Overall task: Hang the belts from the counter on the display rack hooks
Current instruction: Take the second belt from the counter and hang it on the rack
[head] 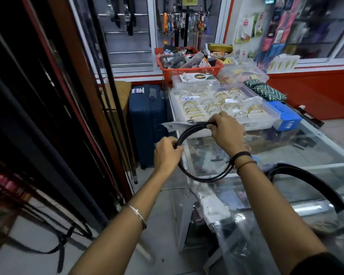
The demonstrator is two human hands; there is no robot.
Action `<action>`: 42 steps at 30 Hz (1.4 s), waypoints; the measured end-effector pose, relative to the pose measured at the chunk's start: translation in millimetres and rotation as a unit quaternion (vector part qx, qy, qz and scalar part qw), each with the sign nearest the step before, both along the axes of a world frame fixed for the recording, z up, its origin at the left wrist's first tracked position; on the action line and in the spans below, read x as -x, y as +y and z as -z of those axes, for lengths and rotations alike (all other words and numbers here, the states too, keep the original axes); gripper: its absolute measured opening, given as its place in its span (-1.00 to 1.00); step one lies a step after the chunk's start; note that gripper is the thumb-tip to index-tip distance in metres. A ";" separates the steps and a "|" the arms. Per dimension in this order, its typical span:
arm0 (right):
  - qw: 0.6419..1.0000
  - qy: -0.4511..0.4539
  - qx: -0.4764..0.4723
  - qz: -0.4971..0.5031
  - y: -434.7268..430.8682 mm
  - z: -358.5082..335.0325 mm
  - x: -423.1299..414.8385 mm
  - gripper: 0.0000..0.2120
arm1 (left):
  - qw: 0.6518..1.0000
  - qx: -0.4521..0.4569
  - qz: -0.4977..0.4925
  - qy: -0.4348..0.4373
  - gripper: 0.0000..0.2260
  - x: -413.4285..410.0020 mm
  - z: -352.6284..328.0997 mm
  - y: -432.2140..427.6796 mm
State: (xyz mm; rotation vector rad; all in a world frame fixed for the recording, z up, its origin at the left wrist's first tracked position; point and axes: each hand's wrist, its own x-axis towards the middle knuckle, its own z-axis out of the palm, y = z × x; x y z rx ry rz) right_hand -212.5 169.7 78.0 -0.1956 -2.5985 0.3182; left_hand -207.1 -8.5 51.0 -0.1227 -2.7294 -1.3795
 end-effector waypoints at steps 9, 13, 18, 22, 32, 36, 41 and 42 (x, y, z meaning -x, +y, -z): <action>0.977 0.157 0.076 -0.122 -120.2 -30.9 -50.3 -0.86 | 0.992 -0.090 0.004 0.082 -0.74 -23.2 -43.6 -102.6; 0.944 0.265 0.102 -0.169 -182.6 -33.8 -77.2 -0.90 | 0.972 -0.232 -0.025 0.038 -0.51 -44.5 -85.3 -136.5; 0.894 0.391 0.079 -0.203 -239.5 -31.6 -99.1 -0.86 | 0.950 -0.299 -0.040 0.082 -0.50 -64.5 -121.7 -177.4; 0.865 0.420 0.123 -0.246 -271.5 -37.7 -98.6 -0.85 | 0.942 -0.315 0.006 0.118 -0.71 -80.3 -144.7 -204.6; 0.725 0.219 0.487 -0.436 -332.7 -147.9 -86.1 -0.77 | 0.918 -0.313 0.081 0.229 -0.90 -103.0 -217.4 -261.7; 0.691 0.259 0.501 -0.453 -353.7 -182.4 -81.6 -0.84 | 0.907 -0.310 0.092 0.270 -0.85 -103.0 -250.1 -277.3; 0.639 0.312 0.524 -0.470 -370.3 -227.4 -84.6 -0.87 | 0.877 -0.326 0.110 0.335 -0.83 -100.2 -294.2 -285.4; 0.629 0.324 0.525 -0.474 -372.8 -237.1 -83.9 -0.89 | 0.868 -0.337 0.111 0.347 -0.84 -98.9 -303.9 -286.7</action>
